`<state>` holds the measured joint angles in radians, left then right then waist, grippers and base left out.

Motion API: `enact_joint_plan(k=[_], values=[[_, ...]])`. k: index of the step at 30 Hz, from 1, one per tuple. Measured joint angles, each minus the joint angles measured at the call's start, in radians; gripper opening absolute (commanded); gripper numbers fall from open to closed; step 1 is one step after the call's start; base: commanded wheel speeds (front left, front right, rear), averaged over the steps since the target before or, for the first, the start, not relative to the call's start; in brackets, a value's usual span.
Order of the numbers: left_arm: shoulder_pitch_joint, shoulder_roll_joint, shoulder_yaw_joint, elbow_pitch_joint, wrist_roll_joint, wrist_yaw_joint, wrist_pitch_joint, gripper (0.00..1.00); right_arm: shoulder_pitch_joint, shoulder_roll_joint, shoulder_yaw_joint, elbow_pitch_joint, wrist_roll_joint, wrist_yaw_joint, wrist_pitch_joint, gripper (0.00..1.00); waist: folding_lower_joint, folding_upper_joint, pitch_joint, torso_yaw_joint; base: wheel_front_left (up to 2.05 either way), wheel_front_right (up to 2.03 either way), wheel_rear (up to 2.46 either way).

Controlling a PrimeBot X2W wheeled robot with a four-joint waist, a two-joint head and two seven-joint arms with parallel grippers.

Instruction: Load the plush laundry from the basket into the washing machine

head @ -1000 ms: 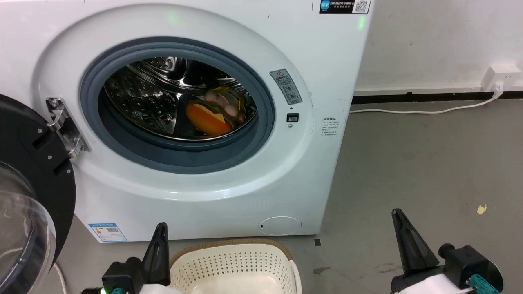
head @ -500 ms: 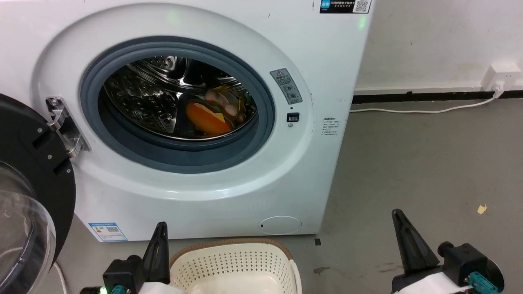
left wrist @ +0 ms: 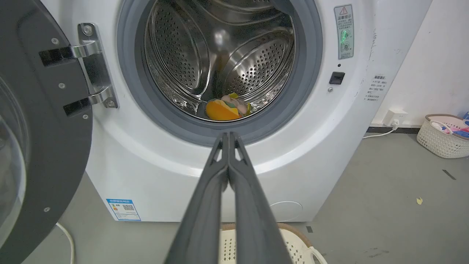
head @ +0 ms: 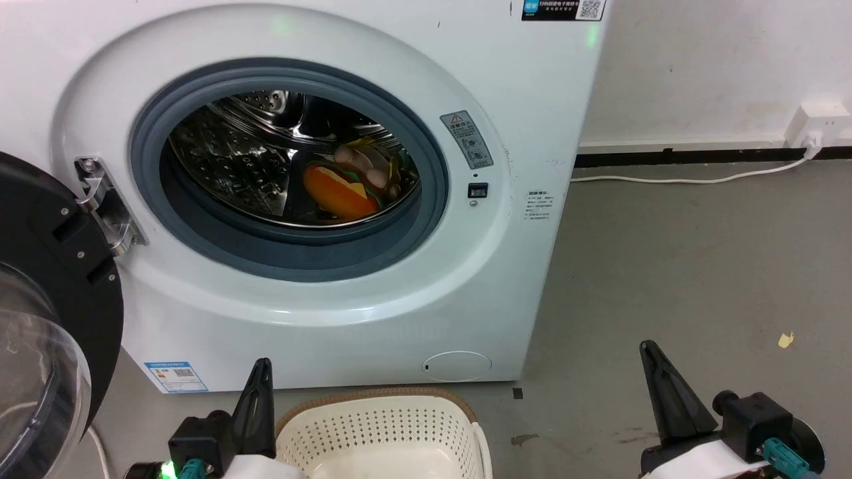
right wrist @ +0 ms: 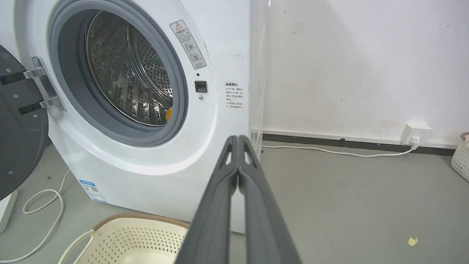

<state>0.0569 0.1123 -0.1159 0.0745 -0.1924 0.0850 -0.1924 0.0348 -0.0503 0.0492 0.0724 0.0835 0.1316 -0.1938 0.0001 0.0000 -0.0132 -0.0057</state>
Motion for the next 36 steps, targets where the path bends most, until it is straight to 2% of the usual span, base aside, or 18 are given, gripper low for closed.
enact_joint_plan(k=[36], values=[[-0.016,-0.024,0.041,-0.025,0.071,-0.028,0.074,0.00,-0.006,0.000,-0.016,-0.024,-0.027,0.000,0.073,0.00,0.0000,0.0000,0.005,0.002,0.00,0.00,0.00]])
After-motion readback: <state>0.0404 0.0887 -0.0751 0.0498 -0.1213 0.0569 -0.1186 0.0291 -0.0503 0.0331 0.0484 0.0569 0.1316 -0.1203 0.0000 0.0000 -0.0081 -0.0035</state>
